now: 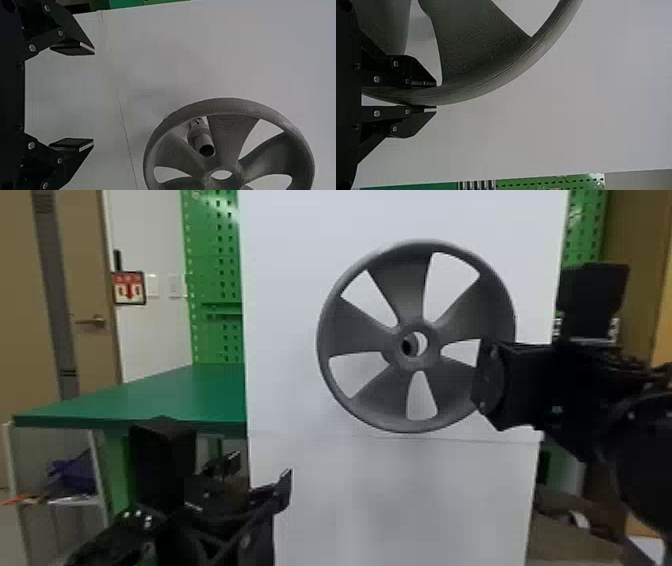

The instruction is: Hold the wheel and insert it

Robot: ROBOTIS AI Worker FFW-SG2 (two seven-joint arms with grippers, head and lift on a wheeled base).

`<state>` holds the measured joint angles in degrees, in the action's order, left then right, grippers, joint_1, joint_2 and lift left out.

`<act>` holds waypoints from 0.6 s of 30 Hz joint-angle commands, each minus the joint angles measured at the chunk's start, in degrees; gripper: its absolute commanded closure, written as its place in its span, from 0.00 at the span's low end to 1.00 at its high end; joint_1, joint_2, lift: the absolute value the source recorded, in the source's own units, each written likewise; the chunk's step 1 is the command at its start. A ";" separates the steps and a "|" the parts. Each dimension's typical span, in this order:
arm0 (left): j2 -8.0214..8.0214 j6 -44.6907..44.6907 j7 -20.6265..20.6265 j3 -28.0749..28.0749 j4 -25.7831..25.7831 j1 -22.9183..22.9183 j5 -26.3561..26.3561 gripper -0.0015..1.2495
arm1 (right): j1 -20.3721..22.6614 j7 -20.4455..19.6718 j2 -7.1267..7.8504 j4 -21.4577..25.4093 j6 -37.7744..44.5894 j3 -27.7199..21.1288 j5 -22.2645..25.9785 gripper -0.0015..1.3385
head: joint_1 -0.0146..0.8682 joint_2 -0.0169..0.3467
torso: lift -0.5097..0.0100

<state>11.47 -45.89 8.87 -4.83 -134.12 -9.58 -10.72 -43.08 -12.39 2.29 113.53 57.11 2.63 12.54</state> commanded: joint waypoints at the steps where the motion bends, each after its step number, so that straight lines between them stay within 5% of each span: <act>1: 0.04 0.10 0.00 0.00 0.00 0.00 0.00 0.35 | -1.13 0.00 0.44 -1.73 -0.24 0.18 0.12 0.87 | 0.22 0.32 | 0.03; 18: 0.04 0.89 0.00 -0.09 0.26 0.09 0.00 0.35 | -3.15 0.70 0.97 -6.22 -0.42 0.36 0.91 0.87 | 0.22 0.32 | 0.03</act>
<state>11.51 -45.05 8.87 -4.92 -133.92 -9.51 -10.72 -45.77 -11.93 3.09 108.21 56.84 2.94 13.45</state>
